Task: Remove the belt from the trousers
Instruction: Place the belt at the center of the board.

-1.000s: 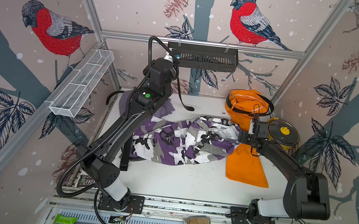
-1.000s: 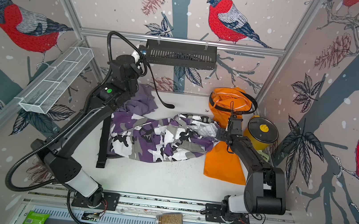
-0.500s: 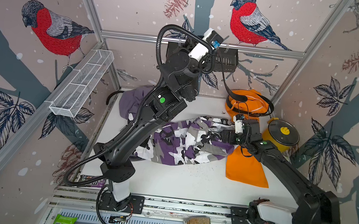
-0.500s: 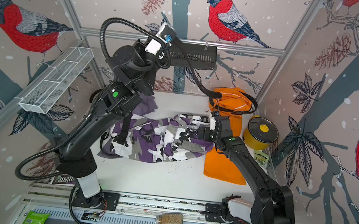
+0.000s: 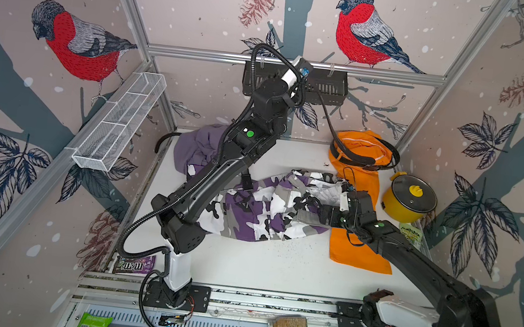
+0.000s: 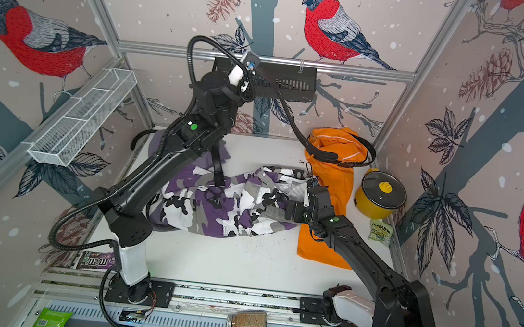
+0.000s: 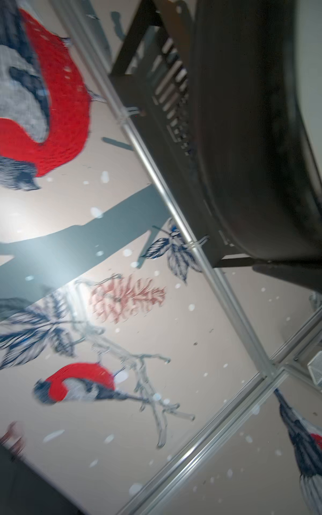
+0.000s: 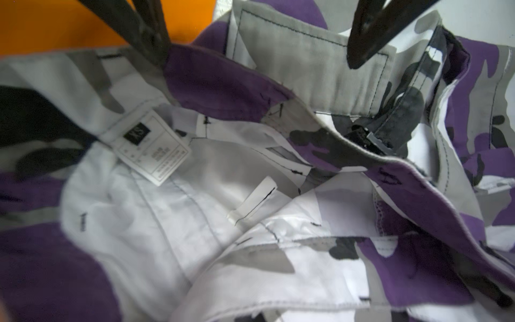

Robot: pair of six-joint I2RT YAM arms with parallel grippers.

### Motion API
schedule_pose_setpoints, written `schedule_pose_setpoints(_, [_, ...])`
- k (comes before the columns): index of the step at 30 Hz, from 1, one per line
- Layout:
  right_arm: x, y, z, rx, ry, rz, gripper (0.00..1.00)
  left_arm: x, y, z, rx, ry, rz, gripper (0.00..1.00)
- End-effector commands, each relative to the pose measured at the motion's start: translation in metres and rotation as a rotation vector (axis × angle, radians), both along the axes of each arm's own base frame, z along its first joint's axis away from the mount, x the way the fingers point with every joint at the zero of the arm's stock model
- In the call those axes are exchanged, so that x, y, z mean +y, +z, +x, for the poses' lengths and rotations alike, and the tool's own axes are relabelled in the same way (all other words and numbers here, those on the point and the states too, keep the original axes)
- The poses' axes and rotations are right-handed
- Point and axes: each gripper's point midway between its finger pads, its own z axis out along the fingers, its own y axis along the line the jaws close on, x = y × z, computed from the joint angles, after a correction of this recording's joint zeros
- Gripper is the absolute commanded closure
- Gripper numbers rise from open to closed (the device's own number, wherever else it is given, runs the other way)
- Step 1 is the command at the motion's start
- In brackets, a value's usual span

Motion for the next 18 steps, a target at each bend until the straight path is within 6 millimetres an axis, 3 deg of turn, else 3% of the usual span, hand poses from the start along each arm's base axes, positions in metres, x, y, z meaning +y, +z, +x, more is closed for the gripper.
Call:
schedule_pose_setpoints(1, [-0.016, 0.007, 0.003, -0.016, -0.083, 0.02, 0.0, 0.004, -0.056, 0.017, 0.127, -0.033, -0.142, 1.0])
schedule_pose_setpoints(8, [-0.04, 0.006, 0.003, 0.01, -0.137, 0.032, 0.0, 0.005, -0.193, 0.056, 0.447, -0.029, -0.233, 1.0])
schedule_pose_setpoints(13, [-0.03, 0.009, 0.002, 0.022, -0.098, 0.093, 0.01, 0.043, -0.279, 0.088, 0.614, 0.09, -0.339, 1.0])
schedule_pose_setpoints(18, [-0.003, 0.013, 0.004, 0.005, -0.03, 0.108, 0.01, 0.076, -0.322, 0.102, 0.696, 0.153, -0.463, 1.0])
